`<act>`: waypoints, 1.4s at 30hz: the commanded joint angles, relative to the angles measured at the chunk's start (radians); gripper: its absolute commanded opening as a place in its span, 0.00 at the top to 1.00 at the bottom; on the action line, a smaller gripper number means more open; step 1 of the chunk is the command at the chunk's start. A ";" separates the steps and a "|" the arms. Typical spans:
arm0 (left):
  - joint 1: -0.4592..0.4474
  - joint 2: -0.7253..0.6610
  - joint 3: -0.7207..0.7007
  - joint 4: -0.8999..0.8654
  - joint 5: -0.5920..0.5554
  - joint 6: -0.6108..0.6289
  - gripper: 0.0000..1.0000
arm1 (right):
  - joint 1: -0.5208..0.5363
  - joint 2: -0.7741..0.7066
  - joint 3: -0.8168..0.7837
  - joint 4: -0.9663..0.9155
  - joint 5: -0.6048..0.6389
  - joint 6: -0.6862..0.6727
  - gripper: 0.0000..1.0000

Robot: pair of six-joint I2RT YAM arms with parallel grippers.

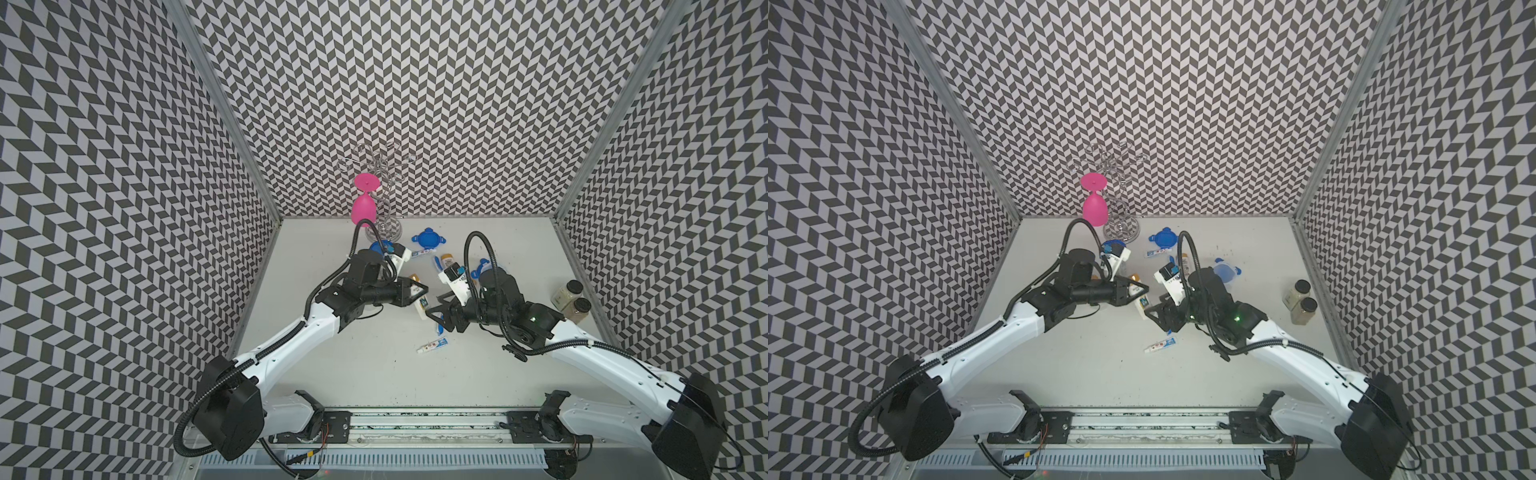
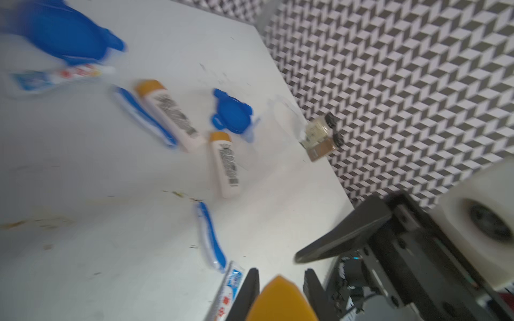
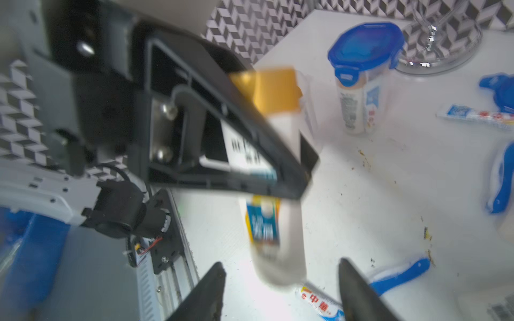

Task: Pack away toiletry kits
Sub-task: Pick up the toiletry item from the center of the board, then place the toiletry item into the container.

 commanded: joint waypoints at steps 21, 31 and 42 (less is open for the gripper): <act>0.172 -0.001 0.077 -0.090 -0.624 0.300 1.00 | -0.034 0.169 0.135 -0.224 0.221 0.047 0.14; 0.172 -0.039 0.055 -0.129 -0.623 0.307 1.00 | -0.050 0.194 0.120 -0.232 0.215 0.052 0.15; 0.172 -0.015 -0.016 -0.088 -0.630 0.303 1.00 | -0.054 0.286 0.135 -0.229 0.217 0.063 0.18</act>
